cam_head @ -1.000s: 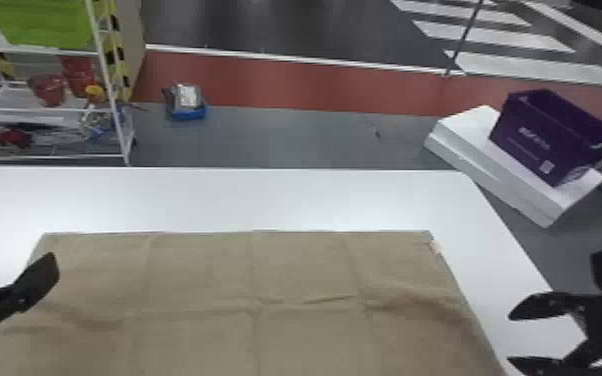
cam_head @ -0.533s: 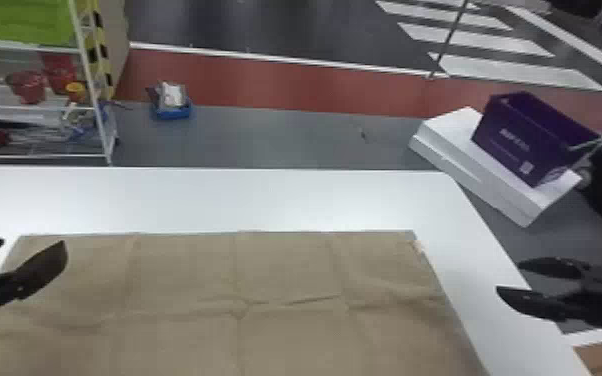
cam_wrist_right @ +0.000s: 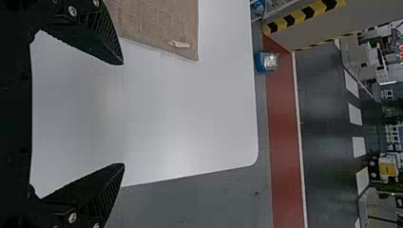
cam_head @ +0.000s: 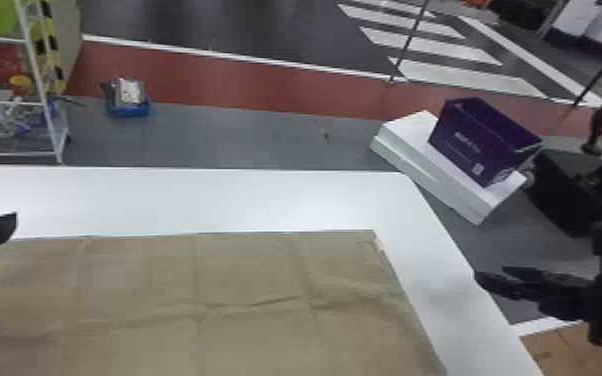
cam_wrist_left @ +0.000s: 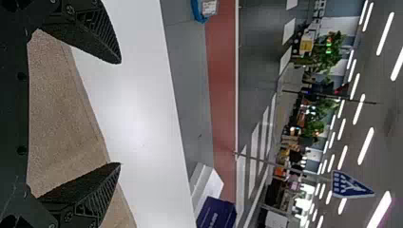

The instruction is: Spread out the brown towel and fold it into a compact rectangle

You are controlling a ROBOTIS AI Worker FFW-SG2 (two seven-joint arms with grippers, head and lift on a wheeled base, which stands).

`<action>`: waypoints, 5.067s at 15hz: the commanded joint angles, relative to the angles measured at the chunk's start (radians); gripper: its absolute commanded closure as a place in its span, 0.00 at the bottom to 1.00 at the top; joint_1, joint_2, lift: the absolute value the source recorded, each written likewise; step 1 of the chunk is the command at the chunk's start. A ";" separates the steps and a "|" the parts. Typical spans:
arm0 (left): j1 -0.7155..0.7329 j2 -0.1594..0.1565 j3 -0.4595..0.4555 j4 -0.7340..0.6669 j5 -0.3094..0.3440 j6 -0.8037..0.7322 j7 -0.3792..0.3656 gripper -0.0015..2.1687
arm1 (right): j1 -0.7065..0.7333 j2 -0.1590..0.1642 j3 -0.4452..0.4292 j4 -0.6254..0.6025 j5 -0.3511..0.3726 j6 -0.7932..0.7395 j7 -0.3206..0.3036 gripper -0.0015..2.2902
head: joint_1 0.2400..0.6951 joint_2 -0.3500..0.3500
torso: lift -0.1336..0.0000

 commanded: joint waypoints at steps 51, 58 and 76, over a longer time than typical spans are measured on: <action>-0.271 0.166 -0.137 0.530 -0.476 -0.152 -0.183 0.65 | -0.635 0.081 0.364 0.351 0.032 0.292 -0.148 0.13 | 1.00 0.27 | 0.07; -0.266 0.166 -0.125 0.523 -0.462 -0.177 -0.186 0.65 | -0.697 0.092 0.492 0.408 0.174 0.335 -0.139 0.13 | 1.00 0.34 | 0.07; -0.259 0.168 -0.123 0.524 -0.453 -0.241 -0.196 0.65 | -0.764 0.097 0.593 0.509 0.254 0.283 -0.124 0.35 | 1.00 0.34 | 0.07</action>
